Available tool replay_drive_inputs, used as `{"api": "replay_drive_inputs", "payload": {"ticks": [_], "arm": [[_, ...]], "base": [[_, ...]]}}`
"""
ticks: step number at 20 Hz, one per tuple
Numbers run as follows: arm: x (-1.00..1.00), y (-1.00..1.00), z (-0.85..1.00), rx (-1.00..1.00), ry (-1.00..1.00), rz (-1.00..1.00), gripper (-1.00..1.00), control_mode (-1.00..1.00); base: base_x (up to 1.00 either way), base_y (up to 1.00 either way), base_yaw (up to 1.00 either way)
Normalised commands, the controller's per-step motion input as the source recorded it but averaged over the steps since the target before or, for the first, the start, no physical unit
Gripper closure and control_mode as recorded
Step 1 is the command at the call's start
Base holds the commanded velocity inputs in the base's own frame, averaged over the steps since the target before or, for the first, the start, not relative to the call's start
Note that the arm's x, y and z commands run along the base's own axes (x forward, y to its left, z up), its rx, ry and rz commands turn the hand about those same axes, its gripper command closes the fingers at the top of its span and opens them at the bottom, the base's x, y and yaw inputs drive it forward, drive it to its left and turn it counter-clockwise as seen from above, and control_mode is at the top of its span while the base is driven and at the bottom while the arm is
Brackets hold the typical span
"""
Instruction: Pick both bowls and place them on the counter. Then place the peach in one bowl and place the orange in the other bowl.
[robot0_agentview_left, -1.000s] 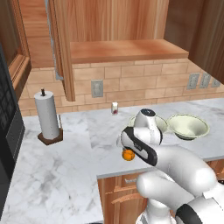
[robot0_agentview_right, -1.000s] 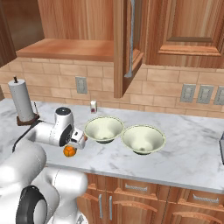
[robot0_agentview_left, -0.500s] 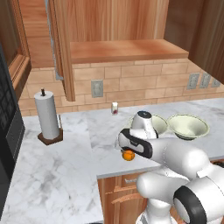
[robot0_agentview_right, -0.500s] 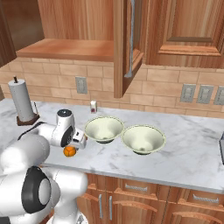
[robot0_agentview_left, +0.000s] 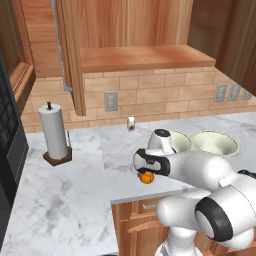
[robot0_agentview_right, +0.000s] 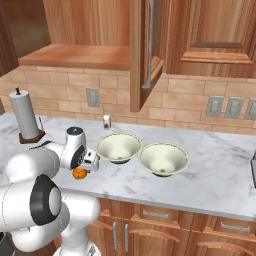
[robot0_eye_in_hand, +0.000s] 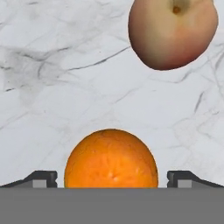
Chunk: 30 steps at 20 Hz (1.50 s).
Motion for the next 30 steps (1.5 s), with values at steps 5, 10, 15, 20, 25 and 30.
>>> {"api": "replay_drive_inputs", "payload": {"ticks": [5,10,15,20,25,30], "arm": [[0.01,0.0,-0.2,0.0,0.0,0.04,-1.0,-1.0],[-0.09,0.01,-0.11,0.0,0.0,0.02,-1.0,-1.0],[-0.01,0.03,-0.05,0.0,0.0,0.01,-1.0,-1.0],[-0.04,0.03,-0.07,0.0,0.0,0.0,-1.0,-1.0],[-0.01,0.06,-0.13,0.0,0.0,0.0,1.0,-1.0],[0.0,0.0,0.0,0.0,0.0,0.0,1.0,-1.0]], "base": [[0.0,0.0,0.0],[0.0,0.0,0.0],[0.0,0.0,0.0],[0.0,0.0,0.0],[0.0,0.0,0.0],[0.0,0.0,0.0]]}}
